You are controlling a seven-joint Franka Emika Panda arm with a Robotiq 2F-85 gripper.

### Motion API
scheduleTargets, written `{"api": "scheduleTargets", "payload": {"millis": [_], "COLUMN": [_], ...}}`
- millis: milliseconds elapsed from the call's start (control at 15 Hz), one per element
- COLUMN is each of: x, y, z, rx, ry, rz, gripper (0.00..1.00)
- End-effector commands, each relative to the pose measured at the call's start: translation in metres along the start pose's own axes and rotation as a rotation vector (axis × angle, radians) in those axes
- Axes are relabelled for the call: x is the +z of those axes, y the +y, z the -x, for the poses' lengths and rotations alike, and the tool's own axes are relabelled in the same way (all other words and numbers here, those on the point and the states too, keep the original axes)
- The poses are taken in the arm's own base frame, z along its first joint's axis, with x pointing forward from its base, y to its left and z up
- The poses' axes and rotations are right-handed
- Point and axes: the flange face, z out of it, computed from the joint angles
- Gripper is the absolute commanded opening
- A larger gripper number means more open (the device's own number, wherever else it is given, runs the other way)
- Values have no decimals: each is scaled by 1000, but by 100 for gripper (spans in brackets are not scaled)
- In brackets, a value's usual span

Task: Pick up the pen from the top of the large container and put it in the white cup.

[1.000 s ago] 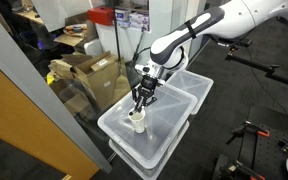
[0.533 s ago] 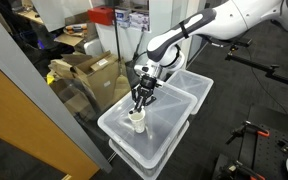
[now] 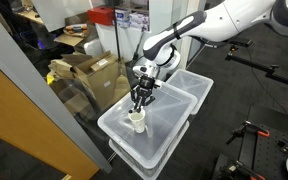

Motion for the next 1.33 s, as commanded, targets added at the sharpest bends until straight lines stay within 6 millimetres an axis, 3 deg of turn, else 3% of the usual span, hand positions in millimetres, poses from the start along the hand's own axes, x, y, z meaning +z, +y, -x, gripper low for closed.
{"api": "scheduleTargets", "payload": {"millis": [0, 533, 600, 667, 733, 1267], "x": [-2, 2, 3, 3, 4, 3], "y": [11, 21, 22, 23, 25, 30], "z": [3, 10, 11, 12, 13, 15], "rx": [-15, 16, 18, 21, 24, 39], "ry": [38, 67, 69, 69, 70, 59], "rz": [-18, -56, -59, -58, -57, -46], "gripper": [5, 5, 19, 44, 45, 100]}}
